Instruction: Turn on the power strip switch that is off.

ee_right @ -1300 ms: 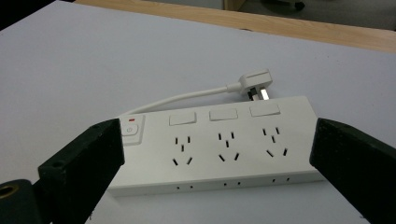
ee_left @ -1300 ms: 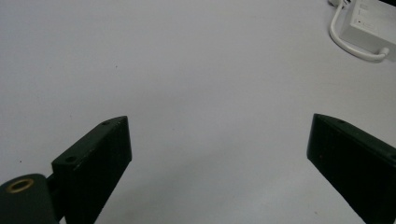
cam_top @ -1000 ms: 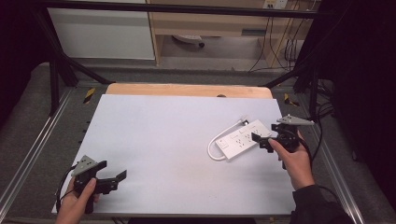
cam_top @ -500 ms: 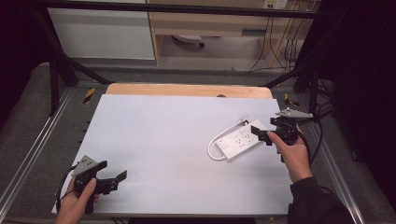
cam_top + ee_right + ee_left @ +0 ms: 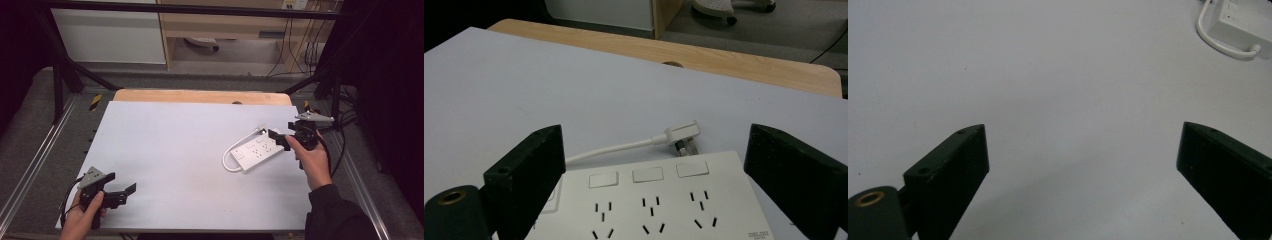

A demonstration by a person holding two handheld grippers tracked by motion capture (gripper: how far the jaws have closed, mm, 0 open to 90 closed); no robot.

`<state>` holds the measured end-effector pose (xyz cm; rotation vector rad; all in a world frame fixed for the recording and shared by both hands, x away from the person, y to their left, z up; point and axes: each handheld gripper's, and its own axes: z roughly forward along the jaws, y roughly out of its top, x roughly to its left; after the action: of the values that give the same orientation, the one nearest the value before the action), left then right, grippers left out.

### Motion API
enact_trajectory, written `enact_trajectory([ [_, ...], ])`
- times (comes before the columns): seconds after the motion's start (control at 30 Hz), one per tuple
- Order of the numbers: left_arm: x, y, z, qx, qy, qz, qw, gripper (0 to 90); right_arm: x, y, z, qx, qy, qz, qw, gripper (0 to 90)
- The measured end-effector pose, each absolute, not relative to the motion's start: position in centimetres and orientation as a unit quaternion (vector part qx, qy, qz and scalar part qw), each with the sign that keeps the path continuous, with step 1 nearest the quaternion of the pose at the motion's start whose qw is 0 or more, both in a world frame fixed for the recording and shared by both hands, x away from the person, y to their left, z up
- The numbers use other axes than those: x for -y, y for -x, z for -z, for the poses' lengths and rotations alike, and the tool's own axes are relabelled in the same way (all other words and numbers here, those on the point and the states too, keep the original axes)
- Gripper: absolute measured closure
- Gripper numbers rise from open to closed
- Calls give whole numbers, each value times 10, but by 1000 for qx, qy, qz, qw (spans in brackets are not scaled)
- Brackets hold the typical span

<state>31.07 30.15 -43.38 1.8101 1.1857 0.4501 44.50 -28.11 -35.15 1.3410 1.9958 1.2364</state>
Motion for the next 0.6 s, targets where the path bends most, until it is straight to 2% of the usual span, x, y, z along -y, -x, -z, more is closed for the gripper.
enact_trajectory([
  [0.4,-301,-311,435,-478,-734,-181,446,65,278,-454,352,-717,-487,-448,220,188],
  [0.6,-301,-311,435,-478,-735,-181,446,65,274,-458,354,-722,-482,-445,220,278],
])
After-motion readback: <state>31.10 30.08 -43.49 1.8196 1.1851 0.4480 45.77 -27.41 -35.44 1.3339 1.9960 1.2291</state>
